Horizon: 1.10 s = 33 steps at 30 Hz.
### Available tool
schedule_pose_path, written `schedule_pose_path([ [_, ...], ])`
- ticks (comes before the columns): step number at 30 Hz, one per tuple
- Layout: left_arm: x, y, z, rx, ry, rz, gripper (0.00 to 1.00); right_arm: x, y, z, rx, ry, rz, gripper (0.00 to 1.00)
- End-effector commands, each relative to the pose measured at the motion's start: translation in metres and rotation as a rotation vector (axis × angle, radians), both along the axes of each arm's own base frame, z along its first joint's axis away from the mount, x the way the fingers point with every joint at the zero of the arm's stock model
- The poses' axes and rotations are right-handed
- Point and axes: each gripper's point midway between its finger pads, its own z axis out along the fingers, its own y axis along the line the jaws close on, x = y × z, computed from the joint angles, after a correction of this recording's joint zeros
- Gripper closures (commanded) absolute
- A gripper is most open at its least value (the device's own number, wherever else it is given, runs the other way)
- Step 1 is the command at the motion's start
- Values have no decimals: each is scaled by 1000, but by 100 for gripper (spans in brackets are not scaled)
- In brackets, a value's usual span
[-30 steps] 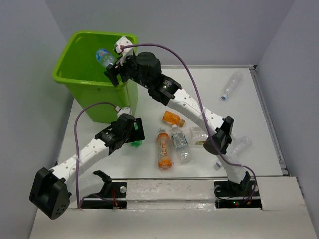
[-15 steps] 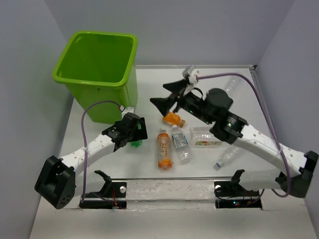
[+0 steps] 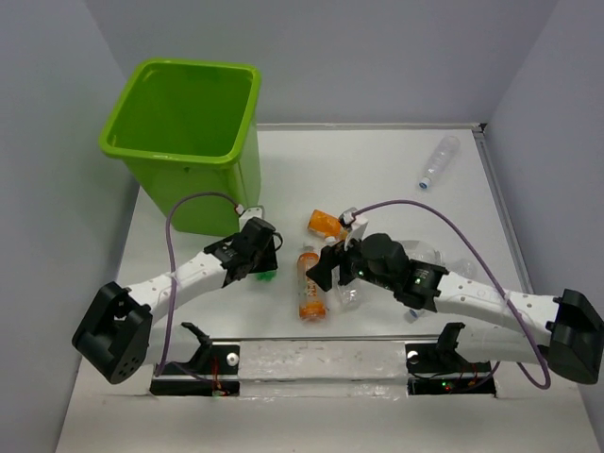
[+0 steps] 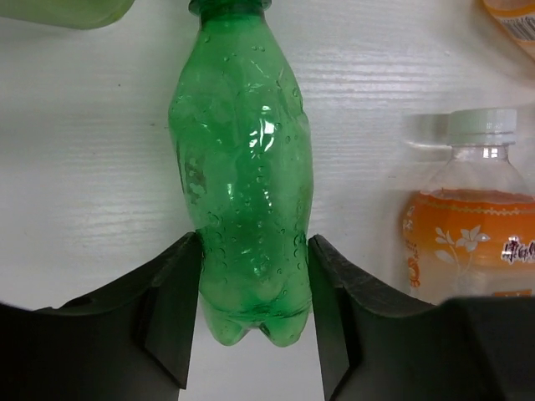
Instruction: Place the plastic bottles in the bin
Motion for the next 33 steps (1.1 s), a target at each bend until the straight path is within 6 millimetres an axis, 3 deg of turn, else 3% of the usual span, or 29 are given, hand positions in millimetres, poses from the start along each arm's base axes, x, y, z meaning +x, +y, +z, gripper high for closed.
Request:
schedule_pose_path([
  [1,-6,-16,28,-80,-65,-12,62,-3,3,-22,-33,65,-88,11],
  [3,-14,-34,51,-151,-97,-63,62,-1,6,-35,-82,79,-104,11],
  [6,-30,-62,121,-341,-203,-158,63,-1,13,-50,-144,89,-142,13],
  [7,-34,-70,132,-373,-207,-185,63,-1,14,-47,-135,91,-144,13],
  [8,-38,-78,176,-465,-275,-214,65,-2,18,-55,-154,99,-157,14],
  [10,-54,-84,221,-544,-343,-265,65,-1,16,-71,-209,115,-183,15],
  [11,-55,-83,259,-590,-410,-271,65,1,16,-74,-217,121,-195,16],
  [15,-66,-73,339,-674,-561,-302,66,4,24,-89,-273,125,-205,16],
  [16,-65,-67,352,-673,-594,-292,66,7,27,-89,-277,123,-211,16],
  [17,-62,-56,378,-673,-663,-263,66,8,29,-98,-303,132,-216,16],
  [21,-47,-28,416,-619,-792,-151,66,7,34,-108,-350,136,-223,16],
  [23,-27,15,435,-507,-896,63,66,8,37,-113,-363,144,-223,16],
  [26,-11,58,439,-291,-971,263,66,5,41,-123,-388,150,-212,16],
  [27,-9,87,441,-188,-982,416,65,7,44,-122,-385,149,-212,16],
  [29,-5,108,447,-30,-1004,517,63,7,44,-131,-410,154,-216,20],
  [33,8,109,457,49,-1022,519,61,9,42,-129,-426,139,-217,35],
])
